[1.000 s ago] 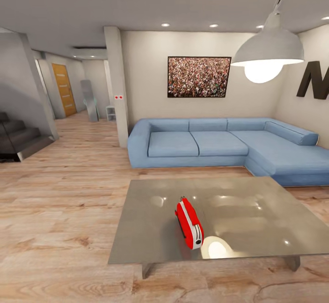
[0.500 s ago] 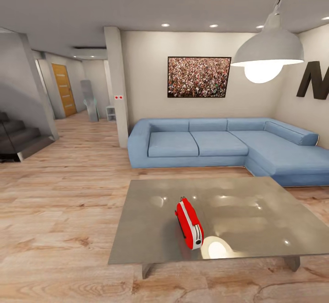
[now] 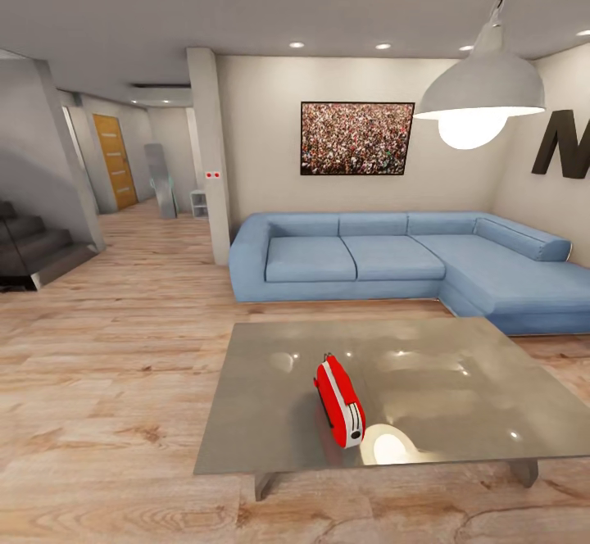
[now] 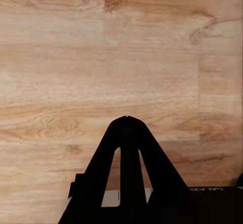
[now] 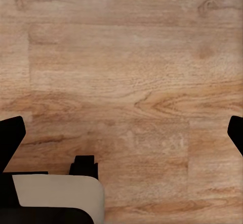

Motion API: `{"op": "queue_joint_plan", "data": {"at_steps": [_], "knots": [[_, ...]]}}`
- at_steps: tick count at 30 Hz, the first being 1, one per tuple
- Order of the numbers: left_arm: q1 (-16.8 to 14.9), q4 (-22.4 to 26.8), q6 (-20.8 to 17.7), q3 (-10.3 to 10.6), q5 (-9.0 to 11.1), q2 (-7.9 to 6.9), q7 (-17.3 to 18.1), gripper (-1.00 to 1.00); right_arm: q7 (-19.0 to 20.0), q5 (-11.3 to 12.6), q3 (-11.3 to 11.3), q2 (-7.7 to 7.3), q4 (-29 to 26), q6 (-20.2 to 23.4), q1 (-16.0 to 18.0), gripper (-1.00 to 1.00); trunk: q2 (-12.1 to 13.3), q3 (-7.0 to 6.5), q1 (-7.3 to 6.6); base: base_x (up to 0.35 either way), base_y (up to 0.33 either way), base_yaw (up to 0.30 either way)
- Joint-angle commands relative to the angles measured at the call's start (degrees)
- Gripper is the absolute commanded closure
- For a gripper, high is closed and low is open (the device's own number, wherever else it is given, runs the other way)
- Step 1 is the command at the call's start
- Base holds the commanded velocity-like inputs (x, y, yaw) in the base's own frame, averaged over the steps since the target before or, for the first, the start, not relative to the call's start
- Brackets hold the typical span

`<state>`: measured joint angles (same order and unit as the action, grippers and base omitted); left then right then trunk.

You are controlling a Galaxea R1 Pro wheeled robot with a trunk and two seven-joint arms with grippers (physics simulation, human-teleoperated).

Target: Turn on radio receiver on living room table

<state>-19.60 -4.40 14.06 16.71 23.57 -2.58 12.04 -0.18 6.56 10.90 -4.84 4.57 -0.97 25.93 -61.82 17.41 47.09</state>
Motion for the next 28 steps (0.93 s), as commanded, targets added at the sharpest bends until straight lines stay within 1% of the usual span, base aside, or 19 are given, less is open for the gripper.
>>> {"op": "queue_joint_plan", "data": {"at_steps": [1, 6, 28], "knots": [[0.00, 0.00, 0.00, -0.01, 0.02, 0.10, 0.00, 1.00, 0.00, 0.01, 0.00, 0.00, 0.00, 0.00, 0.00, -1.00, 0.00, 0.00, 0.00, 0.000, 0.000, 0.000], [0.04, -0.01, 0.00, -0.01, 0.06, 0.41, 0.00, 1.00, 0.00, -0.02, 0.00, -0.01, 0.00, 0.00, 0.00, -1.00, 0.00, 0.00, 0.00, 0.000, 0.000, 0.000], [0.09, -0.01, 0.00, -0.01, 0.07, 0.52, 0.00, 1.00, 0.00, -0.01, 0.00, 0.00, 0.00, 0.00, 0.00, -1.00, 0.00, 0.00, 0.00, 0.000, 0.000, 0.000]]}}
